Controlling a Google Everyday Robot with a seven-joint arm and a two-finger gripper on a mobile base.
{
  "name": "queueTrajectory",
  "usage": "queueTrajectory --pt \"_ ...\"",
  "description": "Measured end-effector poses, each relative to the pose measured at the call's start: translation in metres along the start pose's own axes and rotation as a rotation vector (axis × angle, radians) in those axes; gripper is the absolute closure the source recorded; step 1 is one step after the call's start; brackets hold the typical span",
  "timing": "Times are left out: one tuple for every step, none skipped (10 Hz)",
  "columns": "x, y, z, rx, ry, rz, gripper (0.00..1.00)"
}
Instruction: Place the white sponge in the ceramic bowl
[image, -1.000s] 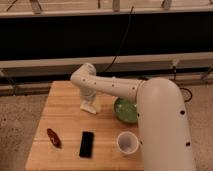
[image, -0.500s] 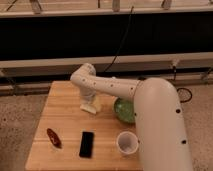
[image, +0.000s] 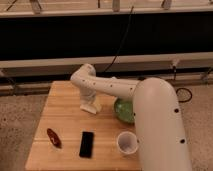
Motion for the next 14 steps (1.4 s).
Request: queueTrajectory --pt "-0.0008 -0.0009 0.0010 -0.001 -0.001 -0.004 0.20" --pt "-0.0009 -0.0012 0.0016 -0.002 -0.001 -0.007 0.20" --pt "-0.0011 -0.0011 0.0020 -0.004 -0.001 -0.009 0.20" --pt "-0.0020 -0.0013 0.0029 -0.006 -0.002 -0.012 0.20" --pt "-0.0023 -0.0018 0.0036 -0.006 -0.002 -0.014 0.20" --pt "-0.0029 -0.0024 0.0042 -0.006 -0.002 -0.016 0.20" --pt "-0.0032 -0.0026 0.0052 -0.007 -0.002 -0.017 0.20" --pt "-0.0027 -0.0024 0.0060 -0.008 0.000 -0.018 0.20" --pt "-0.0033 -0.0026 0.0069 -0.009 0.000 -0.020 0.20" --pt "-0.0030 -0.0029 0.0075 -0.010 0.003 -0.023 0.20" --pt "-0.0046 -0.0044 0.0082 -0.009 0.003 -0.027 0.24" --pt "-0.0055 -0.0049 0.0095 -0.010 0.003 -0.031 0.33" --pt "-0.0053 -0.0051 0.0101 -0.010 0.005 -0.033 0.39" --pt "-0.0052 -0.0050 0.0104 -0.011 0.006 -0.035 0.40"
